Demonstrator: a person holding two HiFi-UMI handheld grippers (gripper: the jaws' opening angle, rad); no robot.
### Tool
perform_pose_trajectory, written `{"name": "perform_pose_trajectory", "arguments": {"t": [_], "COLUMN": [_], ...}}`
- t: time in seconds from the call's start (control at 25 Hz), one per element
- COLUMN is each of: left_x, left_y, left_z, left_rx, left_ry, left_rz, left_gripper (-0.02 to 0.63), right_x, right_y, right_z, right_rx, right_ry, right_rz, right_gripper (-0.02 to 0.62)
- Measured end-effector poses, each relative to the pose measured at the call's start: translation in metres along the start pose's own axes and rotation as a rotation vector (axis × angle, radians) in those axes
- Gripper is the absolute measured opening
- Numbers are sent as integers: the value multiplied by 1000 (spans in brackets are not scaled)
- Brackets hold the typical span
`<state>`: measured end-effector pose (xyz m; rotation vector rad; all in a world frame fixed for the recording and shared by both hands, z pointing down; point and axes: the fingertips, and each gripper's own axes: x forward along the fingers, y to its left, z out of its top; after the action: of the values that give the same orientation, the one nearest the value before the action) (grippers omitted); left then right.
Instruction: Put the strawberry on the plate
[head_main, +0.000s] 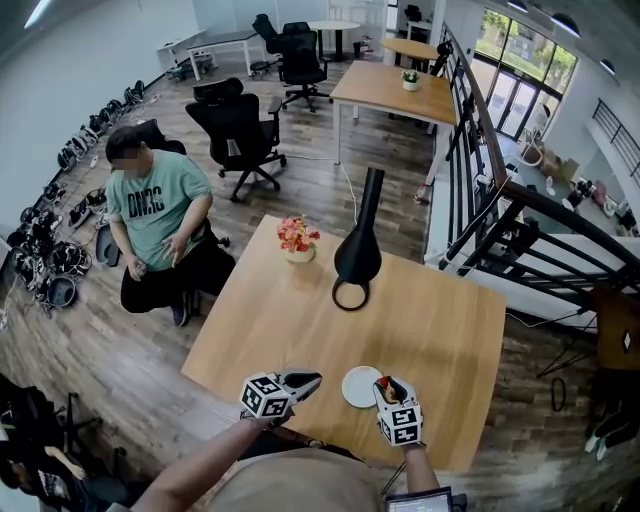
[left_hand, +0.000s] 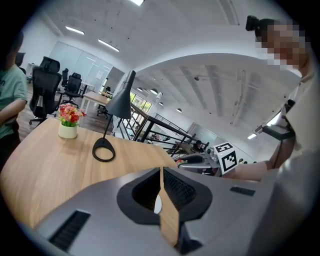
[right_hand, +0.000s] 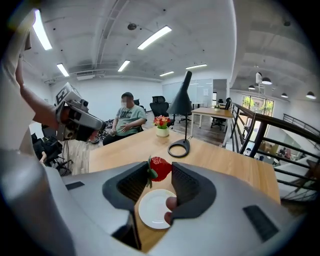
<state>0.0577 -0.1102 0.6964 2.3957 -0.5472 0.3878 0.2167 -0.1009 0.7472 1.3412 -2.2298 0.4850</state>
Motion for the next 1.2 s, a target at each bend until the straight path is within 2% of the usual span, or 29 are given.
{"name": "perform_pose_trajectory", "arguments": {"t": [0.2, 0.44, 0.76, 1.2], "left_x": [14, 16, 27, 24], "left_y": [4, 10, 18, 27], "left_z": [-9, -27, -38, -50], "left_rx": [-25, -14, -18, -50], "left_ry": [27, 87, 102, 113], "left_rz": [-9, 1, 15, 41], "left_gripper": [5, 6, 5, 5], "right_x": [21, 56, 87, 114], "right_y": [-3, 13, 7, 10], "right_z": [-37, -82, -124, -164], "right_rx": [-2, 24, 50, -4], "right_ry": [88, 190, 285, 427], "right_rz": [11, 50, 45, 65], "right_gripper": [152, 153, 152, 153]}}
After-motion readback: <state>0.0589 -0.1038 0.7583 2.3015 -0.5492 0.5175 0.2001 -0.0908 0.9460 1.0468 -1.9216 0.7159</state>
